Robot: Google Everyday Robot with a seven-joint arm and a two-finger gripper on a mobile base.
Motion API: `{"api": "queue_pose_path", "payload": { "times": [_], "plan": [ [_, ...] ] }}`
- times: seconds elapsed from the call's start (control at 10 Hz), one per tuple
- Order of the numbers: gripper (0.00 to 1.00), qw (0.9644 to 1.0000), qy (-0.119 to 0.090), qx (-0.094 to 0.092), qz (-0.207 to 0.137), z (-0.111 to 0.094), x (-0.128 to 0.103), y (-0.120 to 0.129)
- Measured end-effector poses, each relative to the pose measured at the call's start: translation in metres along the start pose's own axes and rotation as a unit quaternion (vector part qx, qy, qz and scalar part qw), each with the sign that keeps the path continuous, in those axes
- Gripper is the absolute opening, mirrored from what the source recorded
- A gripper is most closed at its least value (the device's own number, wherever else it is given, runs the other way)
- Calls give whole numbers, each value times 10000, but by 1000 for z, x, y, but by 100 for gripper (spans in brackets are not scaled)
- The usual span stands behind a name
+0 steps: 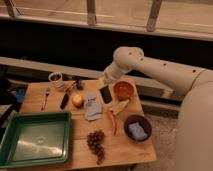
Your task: Place eraser in tray
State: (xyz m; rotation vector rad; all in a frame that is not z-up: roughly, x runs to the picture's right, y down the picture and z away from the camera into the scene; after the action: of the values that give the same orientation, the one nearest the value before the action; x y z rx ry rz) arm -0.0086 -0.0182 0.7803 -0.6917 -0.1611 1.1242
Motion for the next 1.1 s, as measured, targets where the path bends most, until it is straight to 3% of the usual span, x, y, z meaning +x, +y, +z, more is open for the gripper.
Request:
{"api": "queue_pose_path", "payload": {
  "times": [0.3, 0.5, 0.7, 0.9, 1.1],
  "plan": [
    [0, 9978, 148, -320, -554, 28, -12, 56],
    [0, 9927, 208, -582, -1033, 42, -16, 101],
    [0, 9870, 288, -694, -1424, 46, -17, 134],
    [0, 9765, 295, -905, -1932, 44, -18, 173],
    [0, 9748, 298, -943, -1997, 43, -17, 177]
  ]
}}
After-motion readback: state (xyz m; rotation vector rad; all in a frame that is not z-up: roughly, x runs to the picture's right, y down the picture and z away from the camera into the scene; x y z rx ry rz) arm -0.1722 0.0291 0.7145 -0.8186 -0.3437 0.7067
